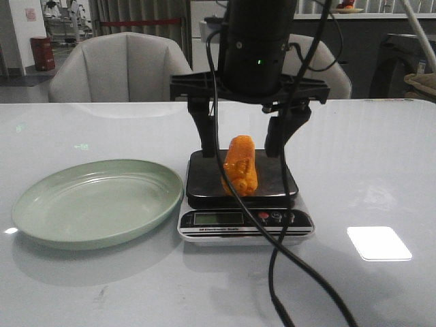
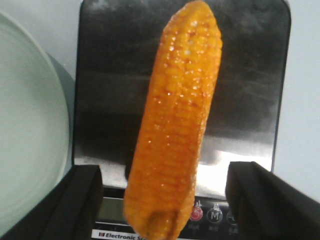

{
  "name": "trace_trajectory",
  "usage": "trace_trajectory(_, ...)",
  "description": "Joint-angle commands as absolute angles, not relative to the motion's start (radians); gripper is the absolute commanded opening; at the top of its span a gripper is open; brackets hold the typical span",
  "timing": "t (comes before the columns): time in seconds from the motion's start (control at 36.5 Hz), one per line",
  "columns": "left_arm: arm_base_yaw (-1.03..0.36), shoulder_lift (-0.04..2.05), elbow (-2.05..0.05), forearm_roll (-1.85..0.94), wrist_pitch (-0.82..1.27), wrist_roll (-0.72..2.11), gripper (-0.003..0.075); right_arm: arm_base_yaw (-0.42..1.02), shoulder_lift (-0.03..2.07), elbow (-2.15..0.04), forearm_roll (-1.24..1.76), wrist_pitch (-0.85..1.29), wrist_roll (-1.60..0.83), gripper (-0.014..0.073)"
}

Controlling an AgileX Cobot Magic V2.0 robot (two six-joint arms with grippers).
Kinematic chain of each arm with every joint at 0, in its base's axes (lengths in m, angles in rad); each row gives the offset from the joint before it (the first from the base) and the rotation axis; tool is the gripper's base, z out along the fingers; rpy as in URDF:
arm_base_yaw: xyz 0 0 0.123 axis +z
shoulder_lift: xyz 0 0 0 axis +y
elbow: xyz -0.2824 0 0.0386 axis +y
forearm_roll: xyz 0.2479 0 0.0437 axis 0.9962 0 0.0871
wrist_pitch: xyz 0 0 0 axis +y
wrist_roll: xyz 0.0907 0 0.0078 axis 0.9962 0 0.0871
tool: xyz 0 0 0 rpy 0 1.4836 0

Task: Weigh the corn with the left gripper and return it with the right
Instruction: 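Lower the right gripper over the corn on the scale and grasp it, then carry the corn with the right gripper back onto the green plate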

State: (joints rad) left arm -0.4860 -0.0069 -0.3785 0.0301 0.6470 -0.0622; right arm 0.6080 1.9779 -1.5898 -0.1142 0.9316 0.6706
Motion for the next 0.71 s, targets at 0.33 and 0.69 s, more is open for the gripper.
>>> trace_trajectory(0.33, -0.487, -0.026, -0.402, 0.030, 0.561, -0.060, 0.0114, 0.609, 1.994, -1.632, -0.034, 0.920, 0.691, 0.0133)
trace_trajectory(0.69, -0.487, -0.026, -0.402, 0.030, 0.561, -0.060, 0.0114, 0.705, 1.993, -1.785, 0.079, 0.809, 0.668, 0.0145)
